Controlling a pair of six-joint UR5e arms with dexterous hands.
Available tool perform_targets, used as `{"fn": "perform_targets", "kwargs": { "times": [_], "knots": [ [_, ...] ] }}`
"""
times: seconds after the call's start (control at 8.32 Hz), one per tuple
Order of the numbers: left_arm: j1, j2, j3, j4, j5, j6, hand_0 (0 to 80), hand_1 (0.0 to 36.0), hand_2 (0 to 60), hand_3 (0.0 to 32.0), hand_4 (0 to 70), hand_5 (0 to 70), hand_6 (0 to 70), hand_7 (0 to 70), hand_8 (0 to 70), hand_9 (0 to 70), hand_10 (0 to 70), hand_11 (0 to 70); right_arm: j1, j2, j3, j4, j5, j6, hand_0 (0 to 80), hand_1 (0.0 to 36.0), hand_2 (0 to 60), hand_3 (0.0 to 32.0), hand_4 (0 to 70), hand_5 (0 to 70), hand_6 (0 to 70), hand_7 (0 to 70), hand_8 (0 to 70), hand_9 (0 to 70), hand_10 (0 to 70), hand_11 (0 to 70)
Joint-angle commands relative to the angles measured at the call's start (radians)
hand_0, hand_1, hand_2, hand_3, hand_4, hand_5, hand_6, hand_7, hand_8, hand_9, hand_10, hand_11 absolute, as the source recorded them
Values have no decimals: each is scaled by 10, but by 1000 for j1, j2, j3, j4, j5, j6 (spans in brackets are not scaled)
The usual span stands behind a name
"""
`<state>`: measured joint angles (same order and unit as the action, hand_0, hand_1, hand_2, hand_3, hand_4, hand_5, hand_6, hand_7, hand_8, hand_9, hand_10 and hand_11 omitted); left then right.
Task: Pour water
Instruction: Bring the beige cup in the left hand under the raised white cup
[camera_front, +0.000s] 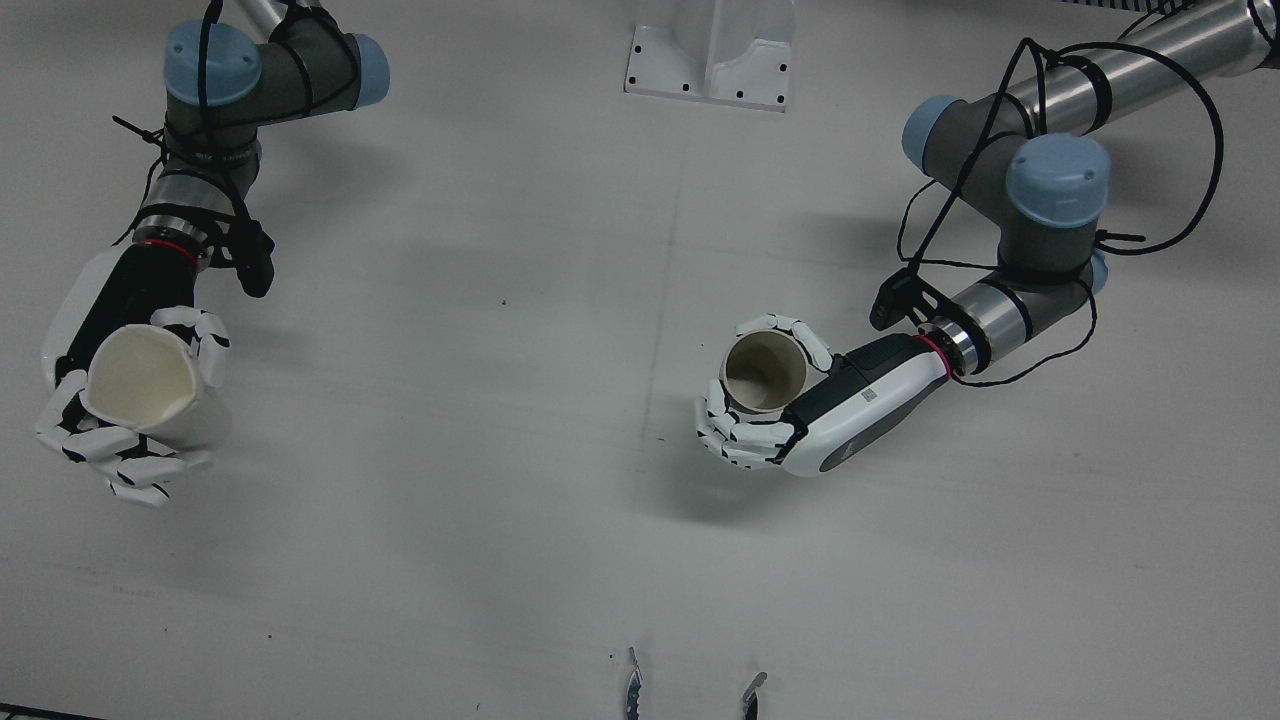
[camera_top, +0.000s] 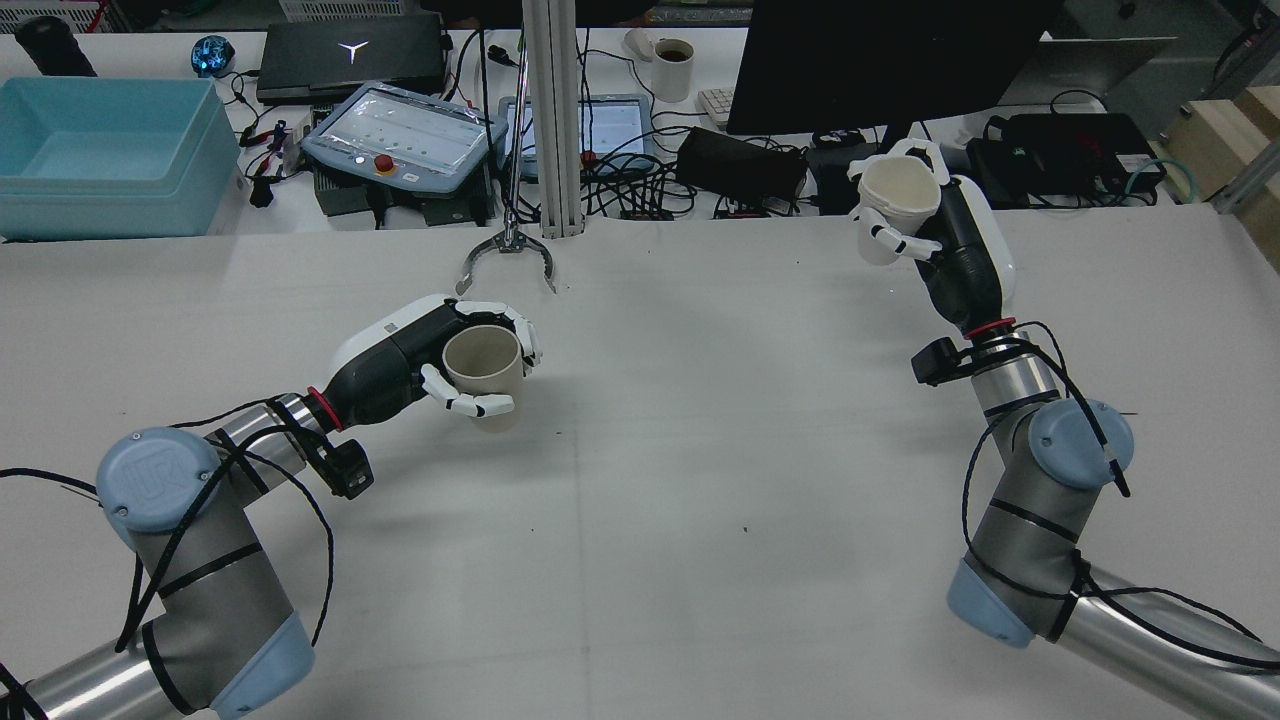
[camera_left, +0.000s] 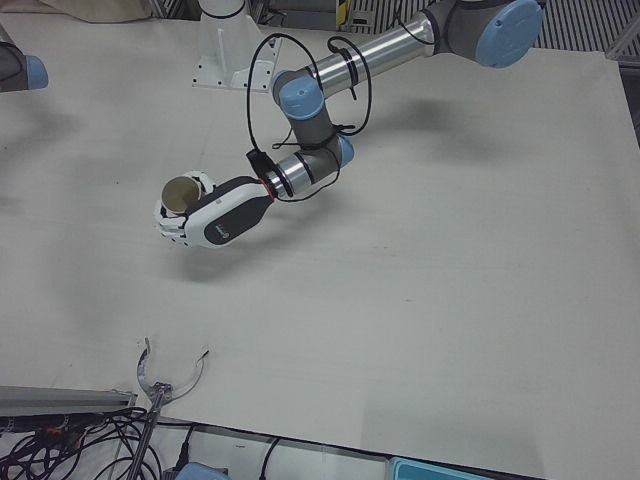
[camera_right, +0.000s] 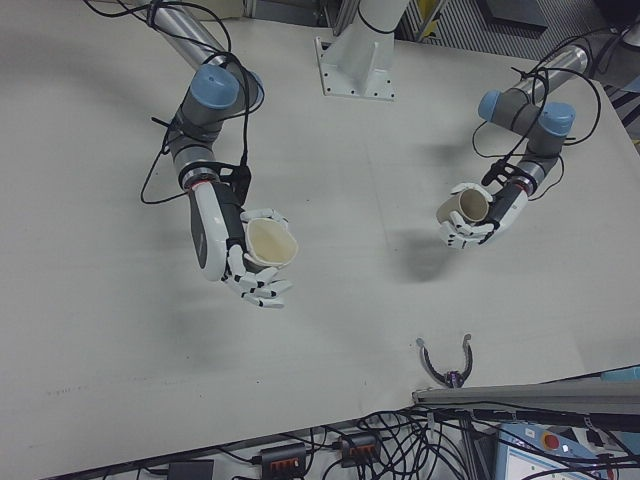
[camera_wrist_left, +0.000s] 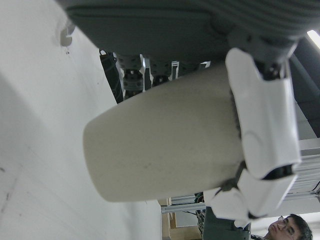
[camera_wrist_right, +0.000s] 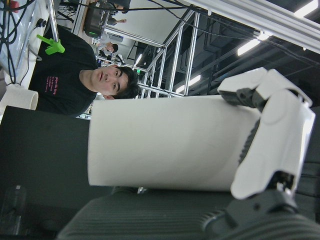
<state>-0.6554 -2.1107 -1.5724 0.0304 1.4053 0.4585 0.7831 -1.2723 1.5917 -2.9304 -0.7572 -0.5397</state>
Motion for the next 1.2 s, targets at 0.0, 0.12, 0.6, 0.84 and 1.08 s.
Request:
{"fn": "perform_targets", "kwargs": {
  "times": [0.0,0.12,0.6,0.84,1.08],
  "knots": [
    [53,-48,2,26,-11,14,560,275,574,0,506,700,382,399,327,414,262,395,-25,53,152,-63,-110,-235,482,343,600,0,5,700,339,405,252,297,327,488],
    [53,-48,2,26,-12,14,559,277,577,0,500,700,379,395,325,413,263,396,-60,71,187,-94,-120,-300,491,353,600,0,7,700,344,417,257,303,339,504],
    [54,-48,-3,17,-12,14,558,283,590,0,487,700,374,390,319,411,264,398,-74,91,385,-350,-278,-615,526,360,600,0,27,700,321,409,201,231,321,485],
    [54,-46,5,3,-12,16,558,283,590,0,483,700,373,388,318,410,264,399,-45,99,393,-393,-362,-702,542,360,600,0,72,700,294,361,153,190,310,474],
    [56,-40,5,-12,-11,16,555,281,593,0,479,700,371,387,317,410,264,398,-7,115,392,-488,-427,-726,539,360,600,0,150,700,302,365,142,199,307,470]
  ]
}}
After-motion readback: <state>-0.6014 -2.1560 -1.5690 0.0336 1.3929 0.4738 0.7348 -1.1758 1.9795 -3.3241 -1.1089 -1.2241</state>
